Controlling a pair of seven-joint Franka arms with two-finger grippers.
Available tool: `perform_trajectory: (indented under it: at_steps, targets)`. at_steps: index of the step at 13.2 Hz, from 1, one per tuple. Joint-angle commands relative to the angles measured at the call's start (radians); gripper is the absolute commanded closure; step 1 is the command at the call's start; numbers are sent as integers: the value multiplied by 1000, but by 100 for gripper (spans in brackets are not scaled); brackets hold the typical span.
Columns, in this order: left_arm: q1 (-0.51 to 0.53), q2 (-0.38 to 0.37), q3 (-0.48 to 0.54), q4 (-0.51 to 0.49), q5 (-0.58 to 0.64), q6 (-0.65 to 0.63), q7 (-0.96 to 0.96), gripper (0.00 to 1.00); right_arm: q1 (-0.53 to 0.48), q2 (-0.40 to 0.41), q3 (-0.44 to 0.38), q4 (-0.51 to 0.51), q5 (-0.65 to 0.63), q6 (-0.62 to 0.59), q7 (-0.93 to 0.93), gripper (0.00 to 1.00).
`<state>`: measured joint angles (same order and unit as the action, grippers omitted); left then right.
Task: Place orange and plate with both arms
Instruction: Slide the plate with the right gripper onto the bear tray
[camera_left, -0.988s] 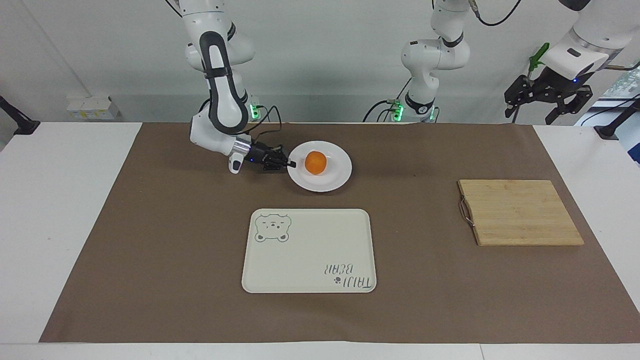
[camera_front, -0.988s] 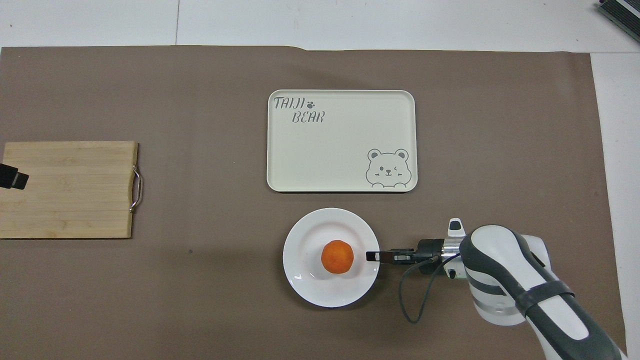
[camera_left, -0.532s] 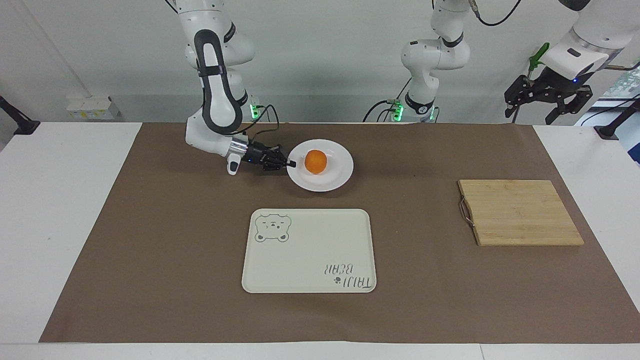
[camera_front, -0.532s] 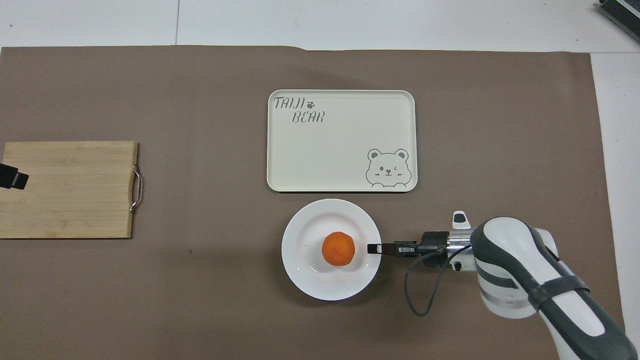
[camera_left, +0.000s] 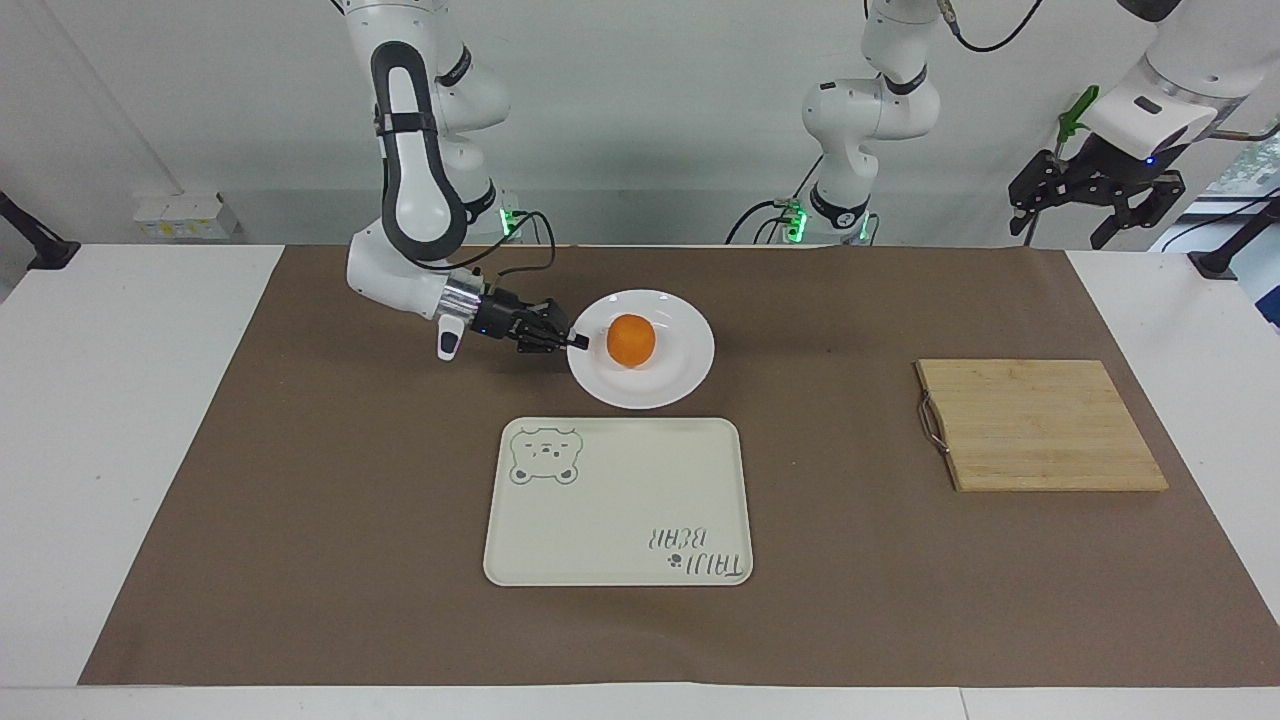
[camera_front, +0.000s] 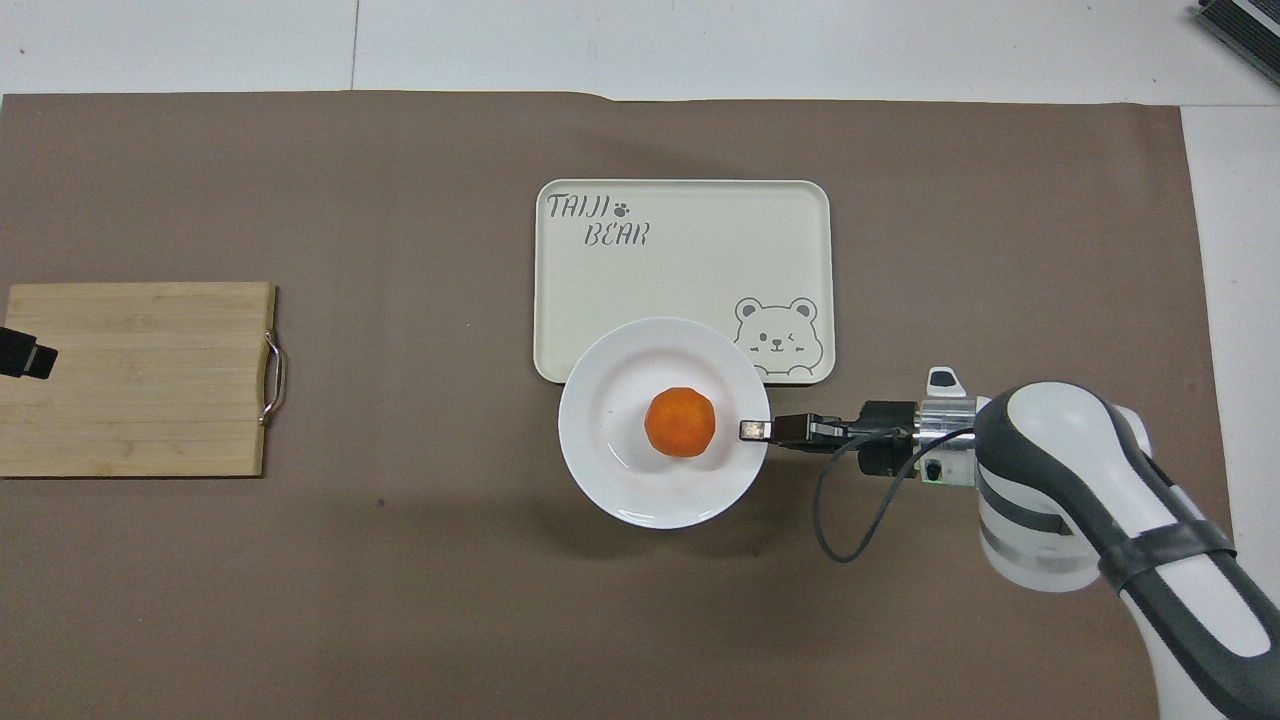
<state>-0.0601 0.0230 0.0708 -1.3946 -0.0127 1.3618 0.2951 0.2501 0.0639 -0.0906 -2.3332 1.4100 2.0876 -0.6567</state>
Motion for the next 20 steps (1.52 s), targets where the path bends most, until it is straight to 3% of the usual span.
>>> perform_trajectory:
  at_steps: [1,8,13,17,20]
  targets:
    - [6,-25,-8,-26,17,-1,-10,0,-18,88,2,139,-44,-24,101,100]
    - [8,-25,-9,-26,17,-1,-10,0,-89,157,2,274,-100,-46,227,100]
    - [8,-25,-9,-26,17,-1,-10,0,-98,342,0,524,-131,-31,360,100]
    - [6,-25,-8,-26,17,-1,-10,0,-108,451,3,652,-128,-26,367,100]
    - [6,-25,-9,-26,17,-1,-10,0,-51,465,6,667,-147,52,364,100]
